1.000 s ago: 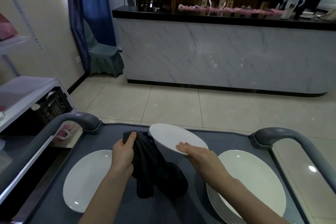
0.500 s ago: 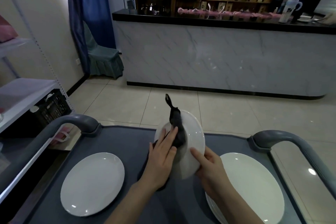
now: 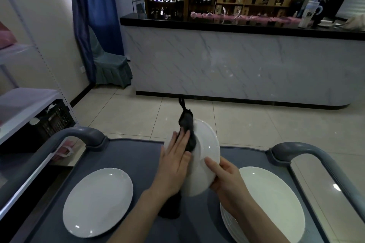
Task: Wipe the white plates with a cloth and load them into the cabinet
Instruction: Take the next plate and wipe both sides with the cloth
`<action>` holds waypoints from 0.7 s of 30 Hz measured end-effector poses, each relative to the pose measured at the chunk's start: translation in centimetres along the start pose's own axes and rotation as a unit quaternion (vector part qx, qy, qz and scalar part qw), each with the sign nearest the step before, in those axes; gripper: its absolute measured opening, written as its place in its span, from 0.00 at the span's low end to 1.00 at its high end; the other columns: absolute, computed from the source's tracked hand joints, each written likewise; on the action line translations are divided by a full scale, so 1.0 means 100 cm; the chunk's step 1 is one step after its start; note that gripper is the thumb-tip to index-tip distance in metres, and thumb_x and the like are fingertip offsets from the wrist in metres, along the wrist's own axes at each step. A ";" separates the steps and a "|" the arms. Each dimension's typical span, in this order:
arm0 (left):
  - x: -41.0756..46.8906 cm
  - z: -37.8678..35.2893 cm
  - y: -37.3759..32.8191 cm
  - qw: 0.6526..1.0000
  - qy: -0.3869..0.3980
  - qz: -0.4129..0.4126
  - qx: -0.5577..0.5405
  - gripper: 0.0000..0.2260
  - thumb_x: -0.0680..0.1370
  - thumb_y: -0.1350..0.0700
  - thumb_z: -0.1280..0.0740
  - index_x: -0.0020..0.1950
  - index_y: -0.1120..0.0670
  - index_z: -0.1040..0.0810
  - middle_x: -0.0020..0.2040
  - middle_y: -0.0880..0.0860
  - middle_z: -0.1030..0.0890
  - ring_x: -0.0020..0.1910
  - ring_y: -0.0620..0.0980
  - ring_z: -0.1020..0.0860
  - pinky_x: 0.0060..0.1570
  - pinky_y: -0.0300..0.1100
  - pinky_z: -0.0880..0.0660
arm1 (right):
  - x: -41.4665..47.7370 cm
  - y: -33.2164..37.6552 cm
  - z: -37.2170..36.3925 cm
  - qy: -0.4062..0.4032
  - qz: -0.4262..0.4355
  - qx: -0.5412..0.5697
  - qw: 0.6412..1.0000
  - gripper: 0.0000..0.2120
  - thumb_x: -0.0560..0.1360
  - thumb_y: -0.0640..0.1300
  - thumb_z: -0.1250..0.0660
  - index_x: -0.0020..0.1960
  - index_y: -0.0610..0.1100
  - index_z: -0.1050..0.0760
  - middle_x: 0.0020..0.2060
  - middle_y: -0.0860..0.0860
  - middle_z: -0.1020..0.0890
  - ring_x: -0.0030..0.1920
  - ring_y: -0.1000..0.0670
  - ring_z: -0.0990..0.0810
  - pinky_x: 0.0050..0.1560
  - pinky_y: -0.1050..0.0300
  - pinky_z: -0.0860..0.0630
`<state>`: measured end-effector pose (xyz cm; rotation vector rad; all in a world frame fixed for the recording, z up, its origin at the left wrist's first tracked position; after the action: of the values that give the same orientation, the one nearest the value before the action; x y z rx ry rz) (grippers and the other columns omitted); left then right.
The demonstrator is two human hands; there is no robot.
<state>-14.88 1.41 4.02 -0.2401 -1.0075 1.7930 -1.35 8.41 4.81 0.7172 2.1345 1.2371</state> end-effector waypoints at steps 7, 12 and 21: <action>-0.022 -0.001 0.021 0.996 -0.034 0.024 -0.085 0.21 0.83 0.47 0.49 0.76 0.37 0.45 0.77 0.30 0.49 0.78 0.37 0.55 0.78 0.48 0.53 | 0.001 0.007 0.006 -0.019 0.014 0.017 1.000 0.14 0.70 0.44 0.29 0.52 0.38 0.17 0.51 0.38 0.16 0.47 0.45 0.16 0.41 0.53 0.19; -0.038 -0.024 -0.016 0.997 0.004 -0.036 -0.067 0.22 0.83 0.45 0.53 0.78 0.36 0.49 0.79 0.36 0.48 0.79 0.41 0.55 0.77 0.40 0.59 | 0.003 0.005 0.005 -0.020 0.008 0.031 0.999 0.16 0.72 0.45 0.31 0.56 0.38 0.18 0.52 0.38 0.16 0.51 0.42 0.15 0.42 0.54 0.19; 0.017 -0.004 -0.008 0.999 0.017 0.004 -0.039 0.20 0.83 0.48 0.53 0.74 0.34 0.51 0.77 0.34 0.53 0.77 0.34 0.59 0.77 0.42 0.61 | -0.008 0.000 0.004 -0.018 -0.004 -0.010 1.000 0.15 0.69 0.45 0.29 0.52 0.38 0.17 0.50 0.37 0.15 0.46 0.43 0.16 0.41 0.52 0.19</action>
<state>-14.90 3.18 4.85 -0.3214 -1.0551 1.7532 -0.51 8.06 4.80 0.7160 2.0910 1.2319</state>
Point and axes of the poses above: each hand's wrist, its own x-axis towards the middle knuckle, its own z-axis out of the back of the hand, y = z × x, the point moved 5 cm from there along x, towards the middle knuckle
